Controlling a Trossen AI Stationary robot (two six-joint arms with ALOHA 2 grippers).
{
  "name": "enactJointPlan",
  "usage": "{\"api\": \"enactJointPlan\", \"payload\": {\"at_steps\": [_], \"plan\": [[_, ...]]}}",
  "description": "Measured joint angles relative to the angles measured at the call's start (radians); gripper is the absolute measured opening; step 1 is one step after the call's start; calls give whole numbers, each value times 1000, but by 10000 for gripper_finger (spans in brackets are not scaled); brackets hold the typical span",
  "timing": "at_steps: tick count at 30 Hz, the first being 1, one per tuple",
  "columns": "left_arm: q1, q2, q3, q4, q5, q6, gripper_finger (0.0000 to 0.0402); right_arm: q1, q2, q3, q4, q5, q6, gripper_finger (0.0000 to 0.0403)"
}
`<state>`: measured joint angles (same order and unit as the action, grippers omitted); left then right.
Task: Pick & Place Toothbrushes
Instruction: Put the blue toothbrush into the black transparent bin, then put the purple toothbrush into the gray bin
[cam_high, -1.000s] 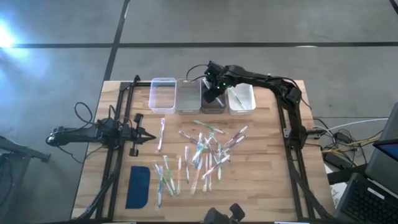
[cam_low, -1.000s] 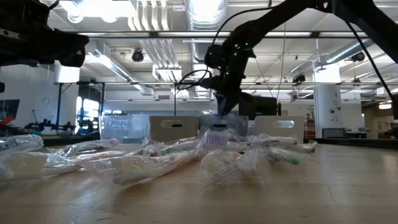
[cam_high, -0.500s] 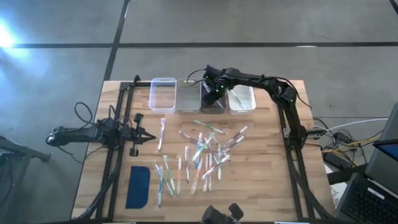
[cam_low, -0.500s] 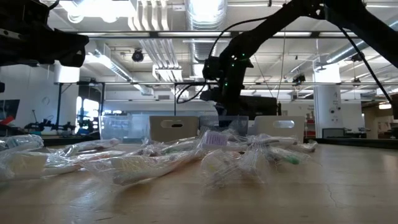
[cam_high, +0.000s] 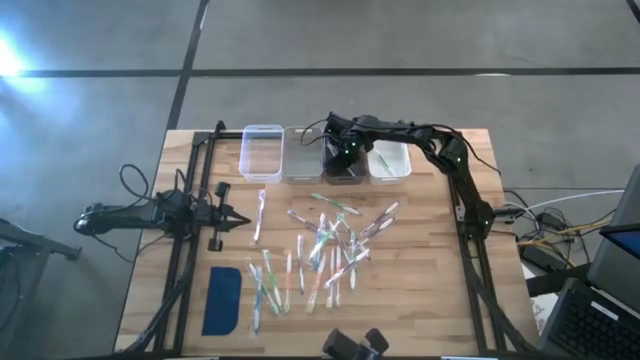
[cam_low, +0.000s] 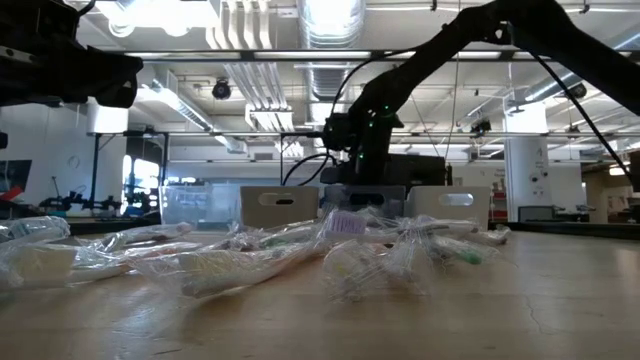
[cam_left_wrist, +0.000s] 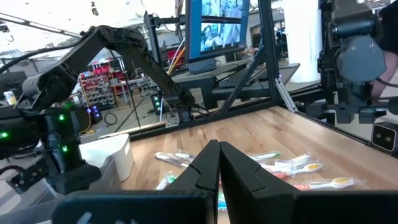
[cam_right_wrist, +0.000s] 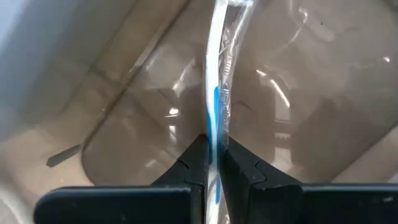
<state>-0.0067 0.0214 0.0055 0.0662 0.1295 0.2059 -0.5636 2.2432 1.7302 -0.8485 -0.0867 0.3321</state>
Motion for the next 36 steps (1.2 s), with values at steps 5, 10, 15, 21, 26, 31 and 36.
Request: {"api": "enactJointPlan", "payload": {"at_steps": [5, 10, 15, 21, 26, 31, 36], "plan": [[0, 0, 0, 0, 0, 0, 14, 0, 8, 2, 1, -4, 0, 31], [0, 0, 0, 0, 0, 0, 14, 0, 8, 2, 3, -4, 0, 49], [0, 0, 0, 0, 0, 0, 14, 1, 8, 1, 6, -4, 5, 73], [0, 0, 0, 0, 0, 0, 14, 1, 1, 0, 4, -5, 4, 109], [-1, 0, 0, 0, 0, 0, 14, -1, -25, -3, 9, 10, 5, 134], [-1, 0, 0, 0, 0, 0, 14, 1, -68, -2, 22, 12, 5, 149], [-1, 0, 0, 0, 0, 0, 14, 1, -106, -2, 23, 24, 5, 156]]}}
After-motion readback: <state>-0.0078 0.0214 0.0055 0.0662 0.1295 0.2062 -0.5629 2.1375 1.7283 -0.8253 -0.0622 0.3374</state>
